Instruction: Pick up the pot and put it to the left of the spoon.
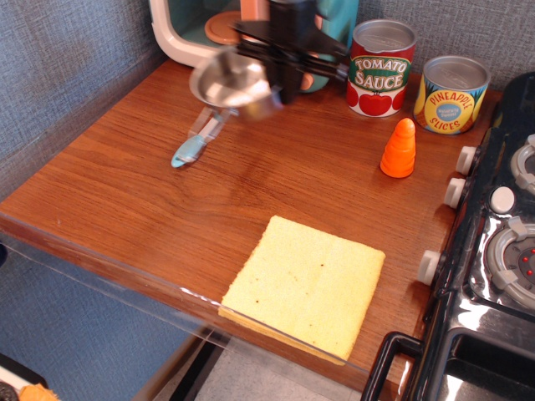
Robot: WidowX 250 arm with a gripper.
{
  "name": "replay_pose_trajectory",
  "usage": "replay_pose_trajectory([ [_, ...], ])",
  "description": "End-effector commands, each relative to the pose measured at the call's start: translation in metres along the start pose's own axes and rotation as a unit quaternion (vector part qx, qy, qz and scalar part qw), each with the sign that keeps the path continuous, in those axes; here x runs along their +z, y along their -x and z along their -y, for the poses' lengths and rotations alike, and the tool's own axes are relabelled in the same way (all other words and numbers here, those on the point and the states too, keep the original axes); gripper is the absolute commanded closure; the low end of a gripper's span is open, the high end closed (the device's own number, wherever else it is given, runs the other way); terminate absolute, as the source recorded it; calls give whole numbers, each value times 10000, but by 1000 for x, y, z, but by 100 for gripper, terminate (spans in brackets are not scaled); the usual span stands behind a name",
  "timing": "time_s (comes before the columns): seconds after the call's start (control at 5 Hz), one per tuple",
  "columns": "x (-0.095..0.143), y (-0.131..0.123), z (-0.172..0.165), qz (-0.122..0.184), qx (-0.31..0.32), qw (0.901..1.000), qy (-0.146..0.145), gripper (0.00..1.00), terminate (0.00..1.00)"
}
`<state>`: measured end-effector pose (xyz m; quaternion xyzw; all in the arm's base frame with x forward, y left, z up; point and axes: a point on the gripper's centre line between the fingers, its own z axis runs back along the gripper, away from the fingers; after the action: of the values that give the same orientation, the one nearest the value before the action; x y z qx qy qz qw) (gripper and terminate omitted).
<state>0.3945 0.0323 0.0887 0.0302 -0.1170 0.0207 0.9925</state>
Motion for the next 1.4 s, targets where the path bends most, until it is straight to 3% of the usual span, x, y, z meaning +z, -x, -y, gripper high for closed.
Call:
replay_pose_trajectory([
  [0.0,6,-14,-59,155,34,9997,-184,100,0],
  [0.6,-23,-1,-104,-156,-59,9995,-276,100,0],
  [1.2,-37,0,-112,-435,46,9984,-349,100,0],
])
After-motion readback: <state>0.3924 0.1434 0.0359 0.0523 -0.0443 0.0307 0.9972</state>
